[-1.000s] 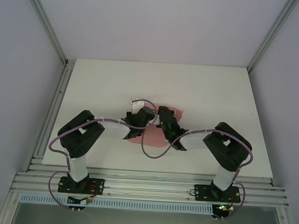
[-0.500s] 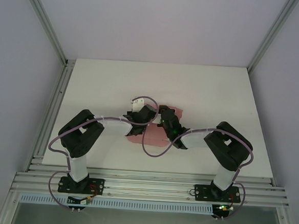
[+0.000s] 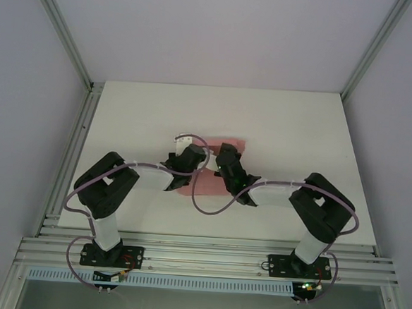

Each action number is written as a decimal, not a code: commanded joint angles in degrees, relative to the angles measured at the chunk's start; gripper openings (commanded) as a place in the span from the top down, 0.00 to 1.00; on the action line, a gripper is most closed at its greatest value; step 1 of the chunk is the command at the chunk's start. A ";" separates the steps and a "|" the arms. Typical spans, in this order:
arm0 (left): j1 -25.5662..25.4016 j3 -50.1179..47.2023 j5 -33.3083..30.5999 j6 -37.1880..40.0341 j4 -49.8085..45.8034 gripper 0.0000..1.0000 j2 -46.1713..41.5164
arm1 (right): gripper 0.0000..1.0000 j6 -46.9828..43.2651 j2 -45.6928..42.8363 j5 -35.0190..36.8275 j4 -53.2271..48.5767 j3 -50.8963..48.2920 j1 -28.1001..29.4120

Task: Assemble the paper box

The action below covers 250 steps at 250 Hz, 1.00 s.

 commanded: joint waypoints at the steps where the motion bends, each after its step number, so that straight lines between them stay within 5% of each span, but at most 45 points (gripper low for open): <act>1: 0.82 -3.17 4.00 2.64 6.00 1.00 -3.78 | 0.40 8.96 -7.49 -0.20 -2.65 5.00 -0.47; 19: 0.86 -4.25 5.97 1.65 6.57 1.00 -5.95 | 0.27 12.61 -12.04 -2.44 -6.71 5.60 -0.97; 26: 0.95 -4.66 6.68 1.71 7.02 1.00 -6.73 | 0.03 14.42 -14.11 -3.40 -8.46 5.61 -1.19; 30: 0.99 -4.87 6.96 1.75 7.28 1.00 -7.14 | 0.00 15.48 -15.24 -3.75 -9.27 5.51 -1.29; 115: 3.27 -12.69 23.85 -1.95 20.11 1.00 -16.17 | 0.00 52.04 -36.10 -20.21 -41.45 11.82 -10.68; 172: 3.64 -15.65 29.96 -0.59 23.47 1.00 -18.49 | 0.00 54.41 -33.48 -23.70 -55.92 19.04 -12.90; 230: 3.60 -16.52 30.87 -0.04 24.03 1.00 -18.70 | 0.00 52.57 -28.18 -33.87 -60.30 22.26 -13.25; 250: 3.71 -16.58 31.30 0.29 24.33 1.00 -19.06 | 0.00 52.91 -26.77 -32.30 -61.40 22.98 -13.27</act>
